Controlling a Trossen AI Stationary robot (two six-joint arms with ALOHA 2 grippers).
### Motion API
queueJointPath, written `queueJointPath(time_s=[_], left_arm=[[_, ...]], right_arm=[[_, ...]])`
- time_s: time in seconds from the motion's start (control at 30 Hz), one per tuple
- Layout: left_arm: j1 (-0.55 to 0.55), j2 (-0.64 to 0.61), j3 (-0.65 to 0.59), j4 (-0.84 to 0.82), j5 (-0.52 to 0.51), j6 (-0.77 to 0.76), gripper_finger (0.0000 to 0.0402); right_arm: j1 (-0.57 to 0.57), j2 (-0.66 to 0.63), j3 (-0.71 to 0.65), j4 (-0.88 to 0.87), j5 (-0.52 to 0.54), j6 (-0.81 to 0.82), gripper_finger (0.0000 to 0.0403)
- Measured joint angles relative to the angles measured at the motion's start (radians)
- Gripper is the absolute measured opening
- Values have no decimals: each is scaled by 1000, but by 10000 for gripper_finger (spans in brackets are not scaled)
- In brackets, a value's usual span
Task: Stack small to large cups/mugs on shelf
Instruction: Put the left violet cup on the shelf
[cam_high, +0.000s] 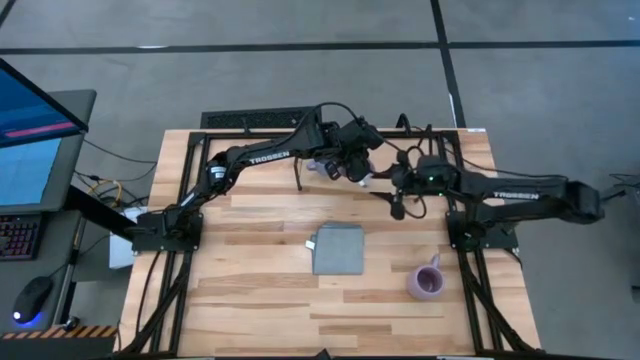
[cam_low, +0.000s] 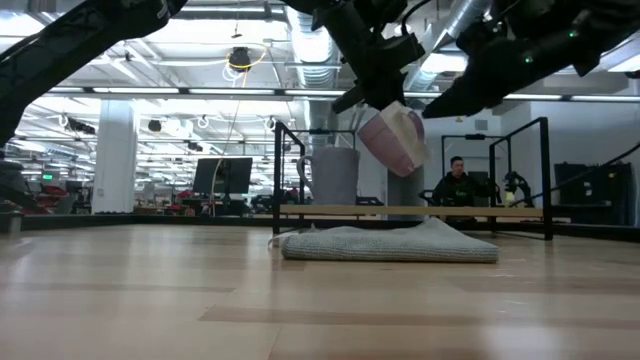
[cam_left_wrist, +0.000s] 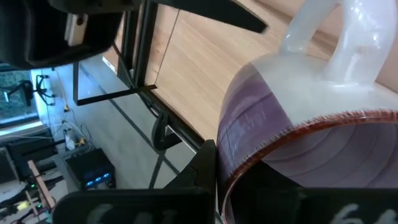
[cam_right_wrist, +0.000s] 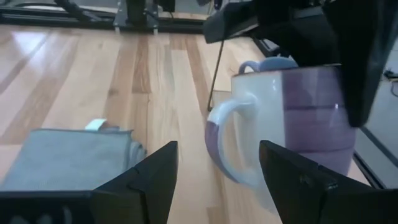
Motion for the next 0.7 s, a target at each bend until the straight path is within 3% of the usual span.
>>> queueJointPath(time_s=[0.43,0.7], left_arm=[[0,0,0,0,-44,-12,3],[-1,0,0,3,-70,-31,3]], right_arm=[[56,99,0,109,28,8,249],[138,135,0,126,270,8,249]])
